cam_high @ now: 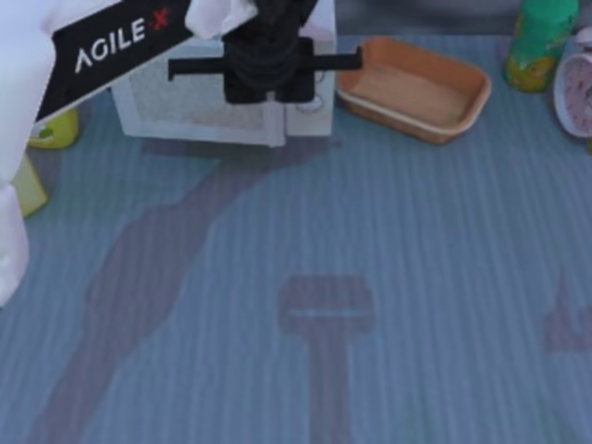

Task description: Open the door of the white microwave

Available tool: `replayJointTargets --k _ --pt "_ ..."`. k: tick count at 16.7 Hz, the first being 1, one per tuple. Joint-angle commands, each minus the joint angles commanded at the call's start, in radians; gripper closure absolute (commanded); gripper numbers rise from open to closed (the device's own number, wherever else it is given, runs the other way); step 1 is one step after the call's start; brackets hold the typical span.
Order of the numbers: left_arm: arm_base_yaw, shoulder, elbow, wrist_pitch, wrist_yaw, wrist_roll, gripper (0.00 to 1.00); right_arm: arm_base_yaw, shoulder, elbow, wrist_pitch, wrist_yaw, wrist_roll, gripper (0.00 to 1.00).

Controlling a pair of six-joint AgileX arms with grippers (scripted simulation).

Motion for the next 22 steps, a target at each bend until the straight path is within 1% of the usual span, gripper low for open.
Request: replayJointTargets --k 17,19,22 --pt "0.0 0.0 0.0 0.0 0.0 0.0 1.0 0.0 0.0 0.0 0.0 0.0 0.0 0.0" --pt "-0.006 0.004 -0.005 0.003 0.006 -0.002 1.0 0.0 0.0 0.0 0.0 0.0 0.0 0.0" --pt "-0.001 -0.034 -0.055 0.031 0.019 0.034 1.0 0.0 0.0 0.0 0.0 0.0 0.0 0.0"
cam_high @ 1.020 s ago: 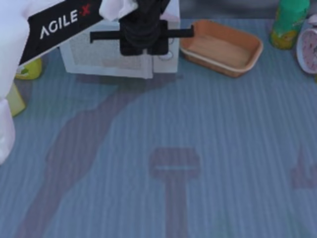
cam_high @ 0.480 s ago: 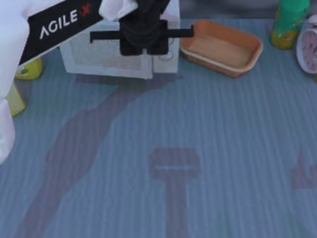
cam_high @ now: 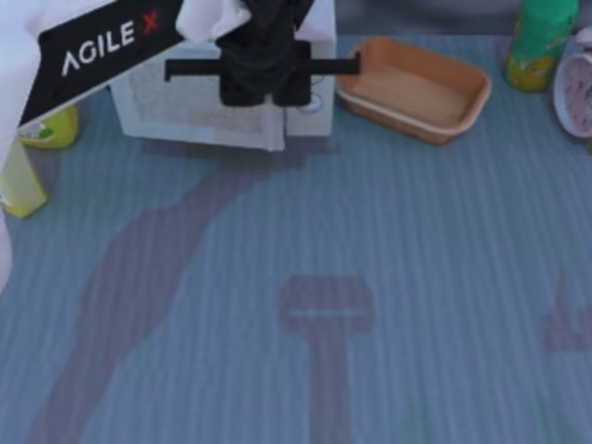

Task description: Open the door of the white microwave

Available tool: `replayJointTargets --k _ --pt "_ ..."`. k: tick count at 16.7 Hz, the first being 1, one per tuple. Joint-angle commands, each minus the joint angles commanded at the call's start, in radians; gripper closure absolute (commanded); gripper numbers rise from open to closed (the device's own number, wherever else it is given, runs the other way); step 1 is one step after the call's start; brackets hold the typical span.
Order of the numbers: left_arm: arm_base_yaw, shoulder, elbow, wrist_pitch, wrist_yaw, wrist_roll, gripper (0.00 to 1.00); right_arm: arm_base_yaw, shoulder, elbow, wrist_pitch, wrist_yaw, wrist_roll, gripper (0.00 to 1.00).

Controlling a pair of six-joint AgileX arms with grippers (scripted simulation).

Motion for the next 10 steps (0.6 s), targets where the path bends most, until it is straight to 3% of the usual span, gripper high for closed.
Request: replayJointTargets --k 10 --pt "0.009 -0.066 -0.102 0.051 0.029 0.065 1.0 0.0 0.0 0.0 0.0 0.0 0.0 0.0"
